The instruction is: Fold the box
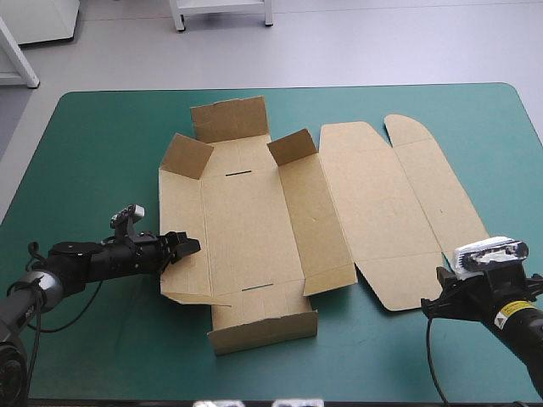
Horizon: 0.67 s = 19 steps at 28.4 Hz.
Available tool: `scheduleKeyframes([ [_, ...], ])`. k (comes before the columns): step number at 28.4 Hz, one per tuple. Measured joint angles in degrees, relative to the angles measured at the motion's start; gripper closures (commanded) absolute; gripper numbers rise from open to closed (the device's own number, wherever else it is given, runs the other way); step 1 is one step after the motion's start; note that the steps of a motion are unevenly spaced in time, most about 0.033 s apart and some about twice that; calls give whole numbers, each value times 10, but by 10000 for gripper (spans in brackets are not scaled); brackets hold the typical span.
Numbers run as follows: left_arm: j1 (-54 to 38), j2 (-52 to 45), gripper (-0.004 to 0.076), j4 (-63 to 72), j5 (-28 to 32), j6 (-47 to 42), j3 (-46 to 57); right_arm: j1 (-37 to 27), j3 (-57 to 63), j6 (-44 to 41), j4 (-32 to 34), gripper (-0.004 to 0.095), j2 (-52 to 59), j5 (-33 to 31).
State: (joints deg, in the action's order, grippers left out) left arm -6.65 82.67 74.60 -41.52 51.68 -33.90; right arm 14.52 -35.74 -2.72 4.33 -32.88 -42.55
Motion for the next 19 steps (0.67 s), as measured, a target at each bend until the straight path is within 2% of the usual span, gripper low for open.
scheduleKeyframes([
  [4,1,3,710,42,10,23,-1,0,0,0,0,477,0,0],
  [5,1,4,730,49,10,29,-4,0,0,0,0,477,0,0],
  [13,1,4,732,51,-3,85,-27,0,0,0,0,477,0,0],
  [18,1,30,732,-43,-60,89,-98,0,0,0,0,477,0,0],
  [19,1,49,732,-104,-94,73,-146,0,0,0,0,477,0,0],
])
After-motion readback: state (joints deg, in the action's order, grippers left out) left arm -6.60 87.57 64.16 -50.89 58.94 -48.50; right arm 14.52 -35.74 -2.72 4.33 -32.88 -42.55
